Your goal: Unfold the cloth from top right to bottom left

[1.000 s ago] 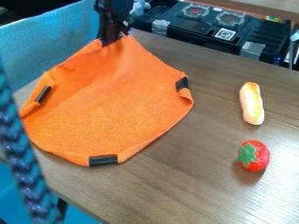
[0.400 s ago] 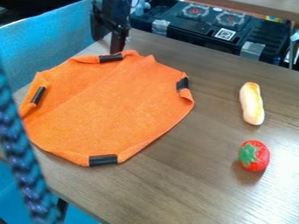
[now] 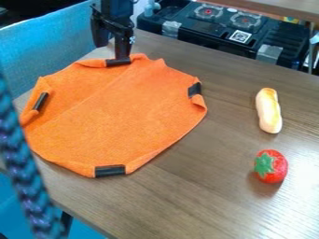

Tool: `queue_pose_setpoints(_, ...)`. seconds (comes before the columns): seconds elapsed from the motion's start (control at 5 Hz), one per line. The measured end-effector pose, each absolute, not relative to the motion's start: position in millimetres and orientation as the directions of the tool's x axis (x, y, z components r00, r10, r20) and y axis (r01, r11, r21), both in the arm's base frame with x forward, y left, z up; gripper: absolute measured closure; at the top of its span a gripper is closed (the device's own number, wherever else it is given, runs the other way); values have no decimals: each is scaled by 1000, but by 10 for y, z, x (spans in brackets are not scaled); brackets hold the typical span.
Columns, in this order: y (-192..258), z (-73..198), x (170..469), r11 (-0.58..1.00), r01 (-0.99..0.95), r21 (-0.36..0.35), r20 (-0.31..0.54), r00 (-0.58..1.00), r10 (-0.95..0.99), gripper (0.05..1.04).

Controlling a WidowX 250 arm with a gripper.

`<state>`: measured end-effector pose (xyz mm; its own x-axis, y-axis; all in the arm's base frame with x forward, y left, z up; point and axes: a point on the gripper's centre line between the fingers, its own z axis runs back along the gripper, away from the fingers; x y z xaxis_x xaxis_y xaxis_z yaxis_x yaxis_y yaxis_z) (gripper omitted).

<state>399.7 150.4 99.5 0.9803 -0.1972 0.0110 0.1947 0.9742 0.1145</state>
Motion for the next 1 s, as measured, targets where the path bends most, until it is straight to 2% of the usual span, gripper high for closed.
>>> queue_pose_setpoints(0.2, 1351, 915, 3792, 979, 200, 40, -17, 980, -199, 83)
queue_pose_setpoints(0.4, 1230, 688, 3601, 981, 193, -10, -75, 978, -193, 83)
queue_pose_setpoints(0.6, 1161, 556, 3536, 979, 204, 0, -103, 974, -203, 83)
queue_pose_setpoints(0.8, 1125, 479, 3520, 974, 225, 41, -124, 968, -218, 83)
queue_pose_setpoints(1.0, 1114, 366, 3491, 972, 231, 45, -169, 961, -220, 83)
